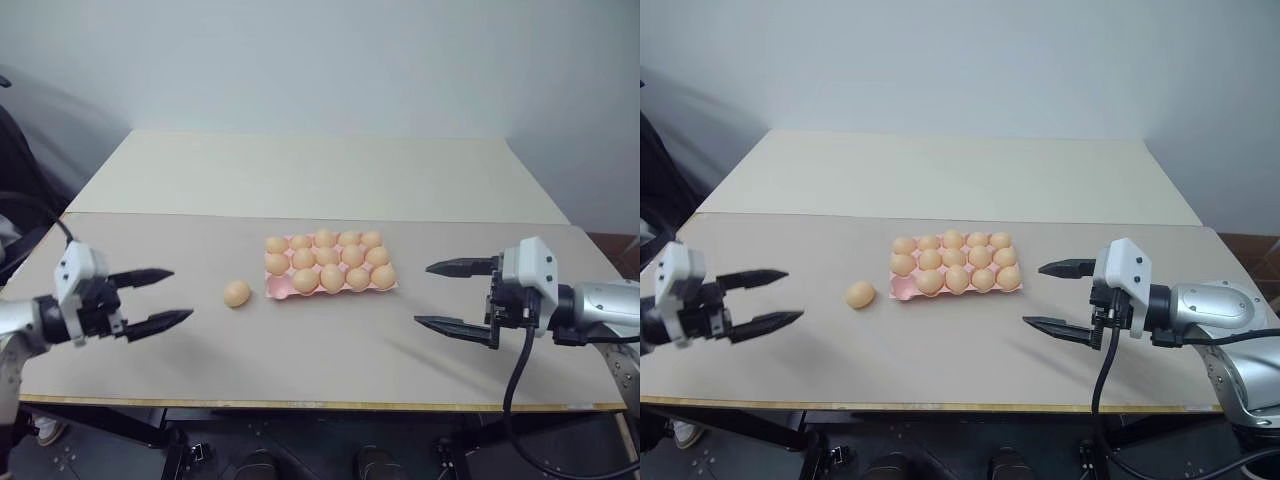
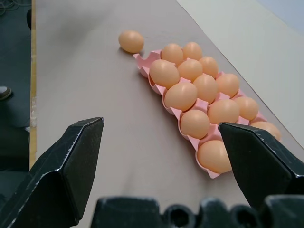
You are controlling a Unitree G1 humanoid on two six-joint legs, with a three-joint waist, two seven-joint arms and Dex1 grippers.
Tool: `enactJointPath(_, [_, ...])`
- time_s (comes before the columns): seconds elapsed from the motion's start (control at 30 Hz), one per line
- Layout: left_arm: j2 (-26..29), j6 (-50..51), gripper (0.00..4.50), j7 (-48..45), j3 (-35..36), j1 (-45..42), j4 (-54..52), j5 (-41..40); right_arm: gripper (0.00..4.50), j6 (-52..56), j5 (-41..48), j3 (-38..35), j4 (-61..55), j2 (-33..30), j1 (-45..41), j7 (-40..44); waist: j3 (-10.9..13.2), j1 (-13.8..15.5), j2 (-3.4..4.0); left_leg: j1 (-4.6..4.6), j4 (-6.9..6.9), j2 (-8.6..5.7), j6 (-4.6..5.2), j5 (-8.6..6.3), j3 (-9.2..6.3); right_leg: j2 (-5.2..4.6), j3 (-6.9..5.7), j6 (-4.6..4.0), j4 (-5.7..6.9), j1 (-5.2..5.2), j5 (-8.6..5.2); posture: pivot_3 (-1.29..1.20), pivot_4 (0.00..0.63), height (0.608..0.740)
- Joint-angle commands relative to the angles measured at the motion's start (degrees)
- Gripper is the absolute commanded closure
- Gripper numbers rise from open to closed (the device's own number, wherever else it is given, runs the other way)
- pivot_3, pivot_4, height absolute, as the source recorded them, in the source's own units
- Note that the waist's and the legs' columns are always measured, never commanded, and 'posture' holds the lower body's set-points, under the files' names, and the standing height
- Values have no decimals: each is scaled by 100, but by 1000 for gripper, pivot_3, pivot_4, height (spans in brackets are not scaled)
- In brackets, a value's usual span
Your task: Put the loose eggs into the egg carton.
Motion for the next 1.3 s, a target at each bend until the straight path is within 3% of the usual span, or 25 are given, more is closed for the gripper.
enactJointPath(0.03, [-28, 129, 14, 200, 421, 295, -455, -227, 0, -130, 9, -122, -50, -69, -78, 85, 0, 3, 0, 3, 0, 0, 0, 0, 0, 0, 0, -1, 1, 1, 0, 0, 150, 740])
enactJointPath(0.3, [-137, 224, 14, 555, 530, 524, -736, -375, 0, -175, -61, 1, 59, -12, -257, 155, 0, -15, 0, 7, -7, 0, 0, -1, 4, 1, 5, -1, -1, 1, -1, 0, 150, 740])
enactJointPath(0.43, [-204, 79, 14, 869, 215, 252, -550, -162, 0, -226, -120, 67, 145, 25, -357, 158, 0, -19, 0, 10, -7, 0, 0, -1, 6, 1, 6, -2, -1, 2, -1, 0, 150, 740])
enactJointPath(0.83, [-1031, -749, 14, 1426, -2267, -1865, 1459, 1374, 0, -249, -135, 82, 173, -6, -463, 192, -1, 22, -1, 5, -6, -4, 0, 0, 4, 2, 5, -2, -4, 4, 1, 0, 150, 740])
enactJointPath(1.03, [-1344, -1073, 14, 1474, -2941, -2627, 2637, 1994, 0, -160, -65, -95, -31, -62, -294, 110, -1, -20, -1, 3, -5, -6, 0, 0, 3, 3, 6, -2, -4, 2, 1, 0, 150, 740])
enactJointPath(1.17, [-1439, -1252, 832, 1452, -2990, -2794, 2872, 2060, 0, -124, -36, -190, -140, -72, -161, 18, -1, -9, -1, 3, -5, -6, 1, 0, 3, 3, 7, -2, -1, 3, 1, 0, 150, 740])
enactJointPath(1.3, [-1414, -1331, 2097, 1423, -2957, -2867, 2825, 2086, 0, -102, -5, -292, -234, -78, -28, -58, -1, -9, -1, 4, -1, -6, 1, 0, 2, 2, 6, -1, 1, 5, 1, 0, 150, 740])
